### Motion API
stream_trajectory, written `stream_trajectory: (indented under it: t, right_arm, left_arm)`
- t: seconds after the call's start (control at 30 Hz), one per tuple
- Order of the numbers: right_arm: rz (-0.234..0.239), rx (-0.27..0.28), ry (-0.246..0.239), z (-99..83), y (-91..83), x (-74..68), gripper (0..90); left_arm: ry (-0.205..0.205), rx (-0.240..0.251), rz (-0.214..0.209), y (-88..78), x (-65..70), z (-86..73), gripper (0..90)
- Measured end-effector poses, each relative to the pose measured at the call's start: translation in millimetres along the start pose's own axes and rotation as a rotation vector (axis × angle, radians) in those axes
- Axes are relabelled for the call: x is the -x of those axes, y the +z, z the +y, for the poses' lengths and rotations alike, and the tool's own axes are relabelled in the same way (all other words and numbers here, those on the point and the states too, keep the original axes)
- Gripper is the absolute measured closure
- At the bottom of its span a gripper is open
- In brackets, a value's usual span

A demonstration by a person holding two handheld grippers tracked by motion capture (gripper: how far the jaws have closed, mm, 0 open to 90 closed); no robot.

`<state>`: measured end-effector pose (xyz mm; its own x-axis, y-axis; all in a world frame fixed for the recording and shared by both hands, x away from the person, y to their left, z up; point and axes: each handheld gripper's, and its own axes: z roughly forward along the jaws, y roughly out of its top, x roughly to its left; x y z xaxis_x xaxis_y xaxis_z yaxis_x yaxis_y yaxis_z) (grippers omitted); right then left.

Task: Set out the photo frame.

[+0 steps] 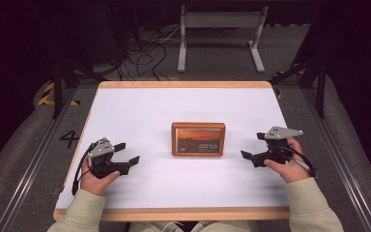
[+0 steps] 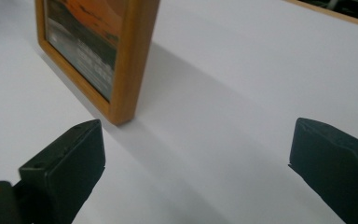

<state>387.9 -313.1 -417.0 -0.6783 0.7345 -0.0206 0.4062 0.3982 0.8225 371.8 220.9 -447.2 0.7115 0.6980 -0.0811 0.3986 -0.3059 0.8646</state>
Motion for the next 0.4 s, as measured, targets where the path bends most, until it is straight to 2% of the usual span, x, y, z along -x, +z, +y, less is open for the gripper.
stream_trajectory:
  t: [0.17,0.4]
  right_arm:
    - [-0.022,-0.012,0.01,-10.9,2.8,1.4,4.0]
    - [-0.025,-0.01,0.0,-11.2,6.5,-1.5,3.9]
  left_arm:
    - [-0.002,-0.009,-0.002,-1.2,0.3,-0.8,22.2]
    - [-0.013,-0.008,-0.004,-2.0,0.7,-1.7,22.1]
